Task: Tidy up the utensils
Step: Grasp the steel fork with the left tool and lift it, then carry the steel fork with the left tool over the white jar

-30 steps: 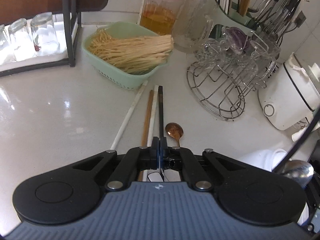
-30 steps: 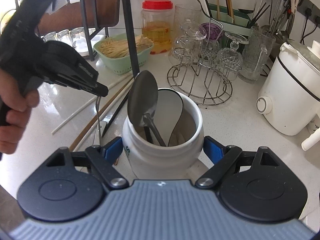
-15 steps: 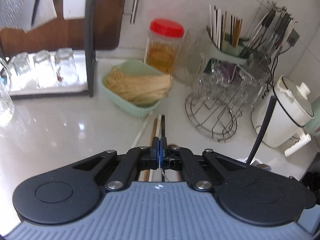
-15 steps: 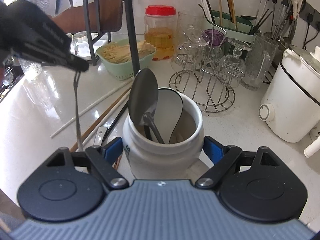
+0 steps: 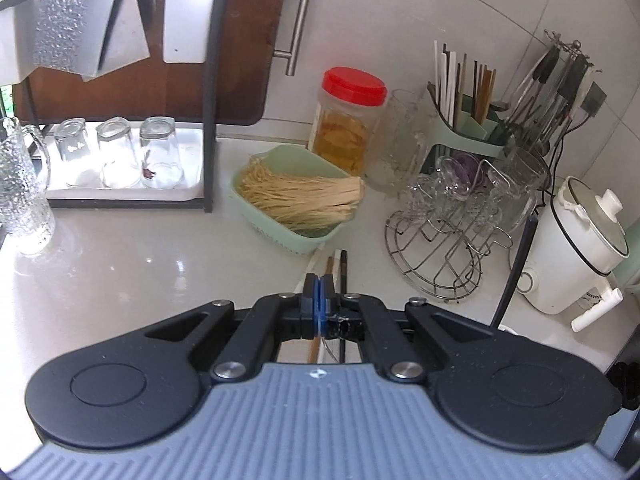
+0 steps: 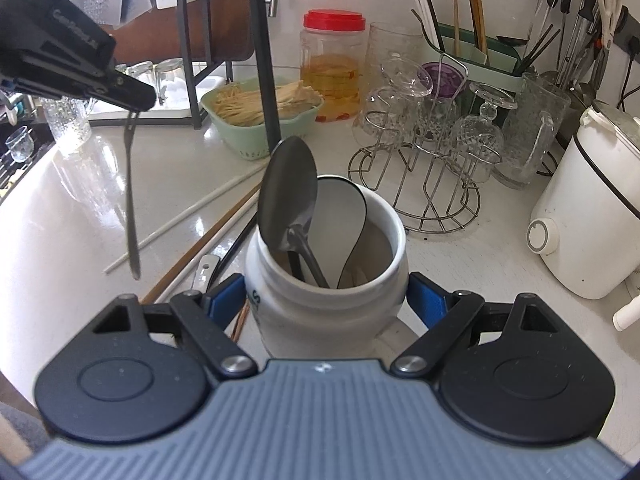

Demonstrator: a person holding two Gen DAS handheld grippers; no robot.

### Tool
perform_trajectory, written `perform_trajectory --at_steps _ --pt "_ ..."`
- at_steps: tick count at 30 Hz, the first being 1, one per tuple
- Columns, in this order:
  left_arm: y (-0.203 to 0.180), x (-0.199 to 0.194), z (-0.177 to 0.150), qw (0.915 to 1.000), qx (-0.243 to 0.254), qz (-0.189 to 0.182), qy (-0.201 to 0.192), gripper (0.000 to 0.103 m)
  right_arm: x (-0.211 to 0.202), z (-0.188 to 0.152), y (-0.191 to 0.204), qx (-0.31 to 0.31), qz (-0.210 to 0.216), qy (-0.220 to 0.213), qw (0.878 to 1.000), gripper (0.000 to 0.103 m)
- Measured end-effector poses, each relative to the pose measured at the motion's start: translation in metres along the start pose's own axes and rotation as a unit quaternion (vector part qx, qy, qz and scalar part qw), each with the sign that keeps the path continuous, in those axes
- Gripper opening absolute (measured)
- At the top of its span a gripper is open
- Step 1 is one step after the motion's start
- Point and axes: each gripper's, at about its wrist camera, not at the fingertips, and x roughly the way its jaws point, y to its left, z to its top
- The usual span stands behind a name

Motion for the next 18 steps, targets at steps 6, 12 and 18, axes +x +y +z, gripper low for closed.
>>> perform_trajectory --at_steps 6,12,18 --pt "-0.001 -0.016 0.007 0.9999 0.005 0.005 -0.012 0.001 0.0 -0.001 -0.001 0.0 0.002 -0.002 1.0 0.089" --pt "-0.01 -0.035 0.022 0.9993 0.006 -0.001 -0.036 0.001 0.0 0.001 -0.001 0.001 0.002 -0.001 1.0 0.089" --pt "-0.023 -0.057 0.039 0.9978 0.017 -0.013 -0.063 0.001 0.0 0.001 -0.001 0.002 0.002 -0.001 1.0 0.089"
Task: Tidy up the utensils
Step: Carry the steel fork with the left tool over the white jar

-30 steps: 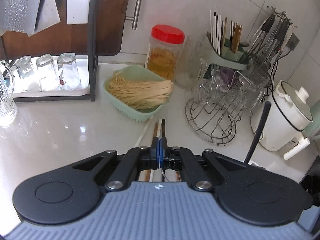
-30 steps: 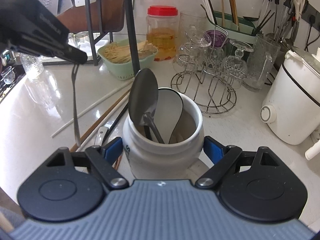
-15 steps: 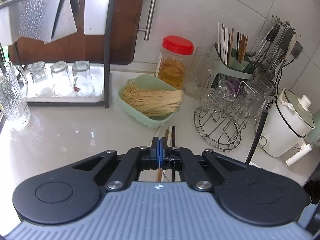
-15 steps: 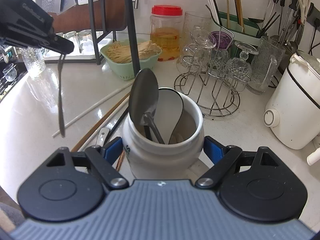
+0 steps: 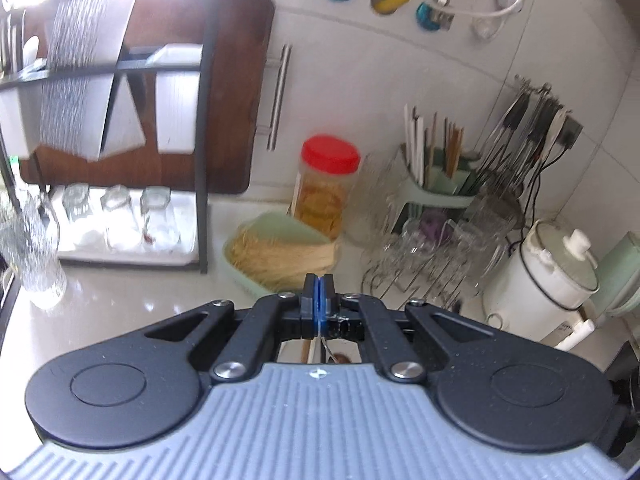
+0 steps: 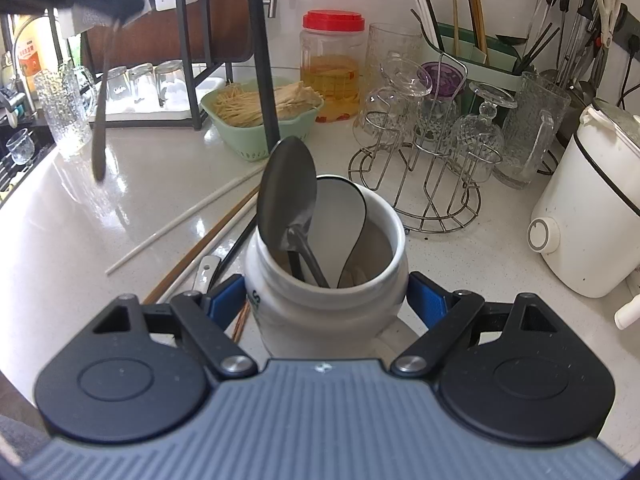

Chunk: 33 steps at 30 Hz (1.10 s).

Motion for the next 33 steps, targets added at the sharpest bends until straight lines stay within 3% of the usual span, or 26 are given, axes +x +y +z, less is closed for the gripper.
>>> perform_trajectory --at_steps 16,33 --pt "-0.047 -0.035 0.039 0.9956 0.041 -0.067 -0.051 0.001 0.0 -0.001 0.006 -0.006 0.007 -0.002 1.0 0.089" --pt "-0.096 -0.005 0.021 0.9874 0.109 -0.108 -0.038 0.001 -0.001 -0.002 0.009 -0.014 0.016 -0.007 1.0 0.089"
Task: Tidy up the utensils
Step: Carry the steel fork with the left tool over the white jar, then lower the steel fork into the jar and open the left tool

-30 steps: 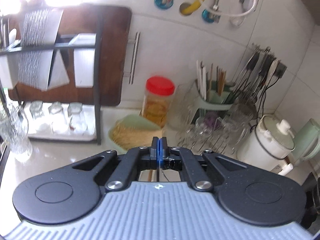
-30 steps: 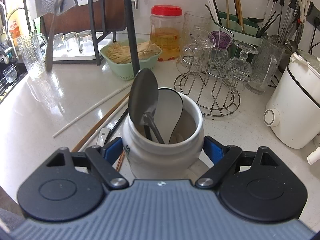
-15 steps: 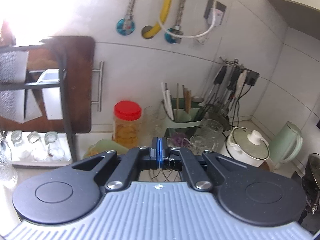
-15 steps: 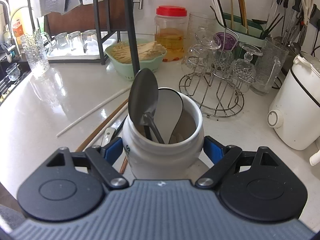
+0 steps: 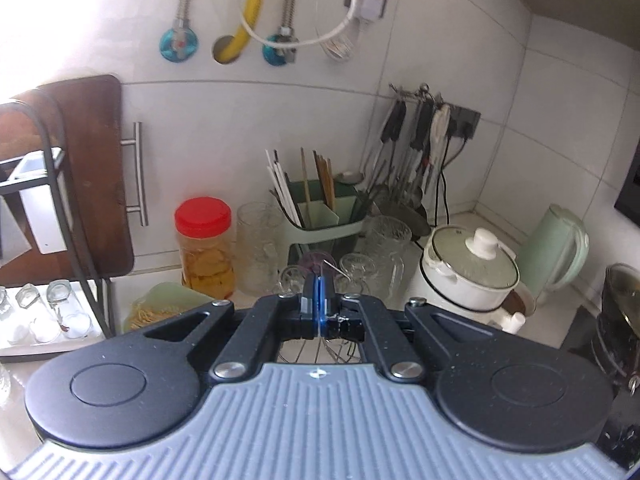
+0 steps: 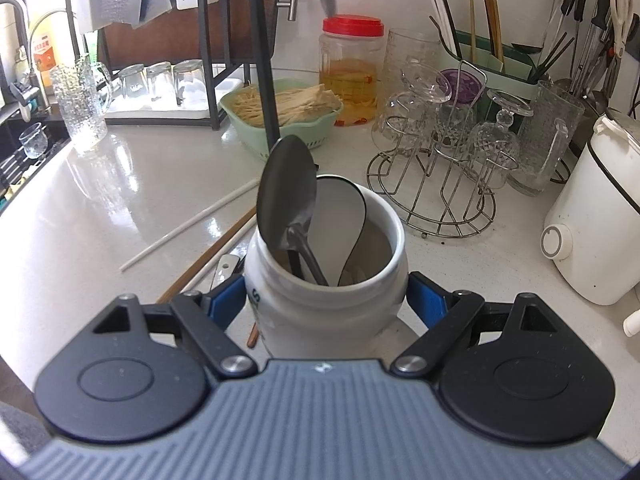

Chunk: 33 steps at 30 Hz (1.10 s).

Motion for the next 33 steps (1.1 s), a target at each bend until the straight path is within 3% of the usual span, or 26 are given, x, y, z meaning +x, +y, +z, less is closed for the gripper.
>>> perform_trajectory --at_steps 10,17,26,33 --pt "-0.014 0.032 -0.034 0.9987 0.046 -0.004 0.022 0.001 -0.001 -0.002 -0.001 0.0 0.004 -0.005 1.0 0.089" --pt "-0.015 0.051 -0.054 0.997 0.067 0.018 0.034 0.001 -0.001 -0.003 -0.003 -0.001 0.008 -0.008 1.0 0.089" --pt "-0.023 0.057 -0.064 0.9944 0.094 0.022 0.043 0.001 -0.001 -0.004 -0.005 0.003 0.015 -0.007 1.0 0.089" --pt "-0.018 0.05 -0.067 0.9922 0.09 0.017 0.085 0.001 0.0 -0.004 -0.006 0.004 0.017 -0.007 1.0 0.089"
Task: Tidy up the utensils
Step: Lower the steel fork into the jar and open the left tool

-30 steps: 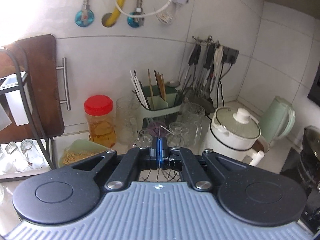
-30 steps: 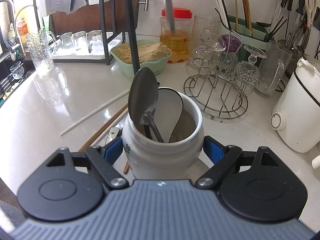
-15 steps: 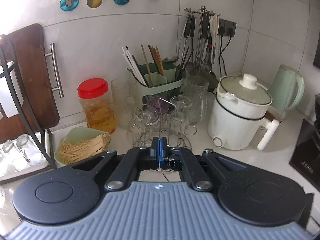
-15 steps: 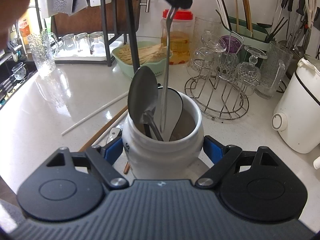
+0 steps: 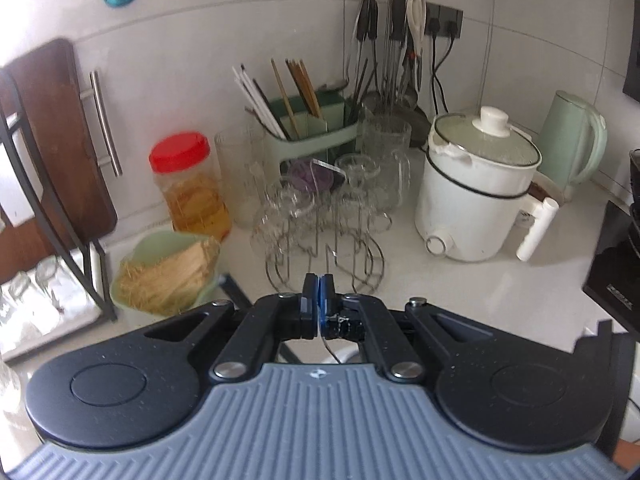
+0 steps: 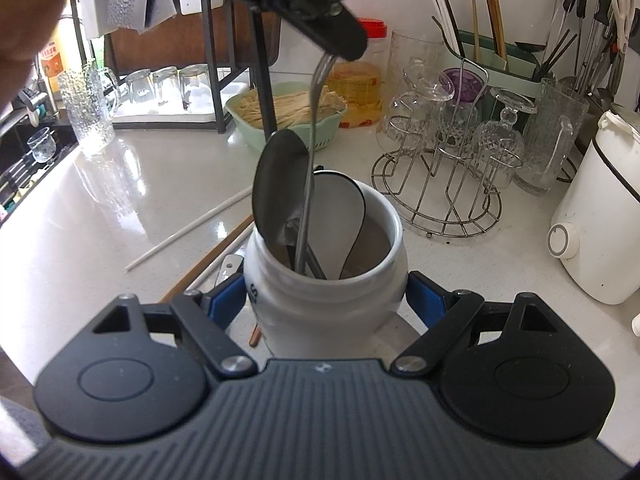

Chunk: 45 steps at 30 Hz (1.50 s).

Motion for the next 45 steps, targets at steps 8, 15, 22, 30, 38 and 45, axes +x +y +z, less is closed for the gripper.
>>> perform_trajectory --at_steps 8,15,22,30,38,45 --pt "0.011 -0.016 0.008 0.9957 -0.057 -0.039 0.061 0.002 0.0 0.0 0.0 0.002 0.0 0.0 1.0 0.089" --pt "0.009 -0.014 0.015 0.9905 -0.04 -0.062 0.116 0.003 0.0 -0.001 0.0 0.006 -0.001 -0.002 1.0 0.089" --pt "-0.002 -0.004 0.02 0.9857 -0.004 -0.063 0.156 0.004 -0.001 -0.002 0.0 0.011 -0.002 -0.005 1.0 0.089" --pt "-0.013 0.017 0.019 0.9771 0.024 -0.079 0.196 0.006 -0.001 -0.003 0.001 0.015 -0.006 -0.008 1.0 0.089" --pt "-0.021 0.033 0.01 0.9723 0.047 -0.079 0.215 0.007 -0.002 -0.004 0.003 0.015 -0.01 -0.011 1.0 0.089" --pt "-0.015 0.029 0.009 0.9729 0.019 -0.098 0.208 0.009 -0.002 -0.004 0.005 0.013 -0.011 -0.011 1.0 0.089"
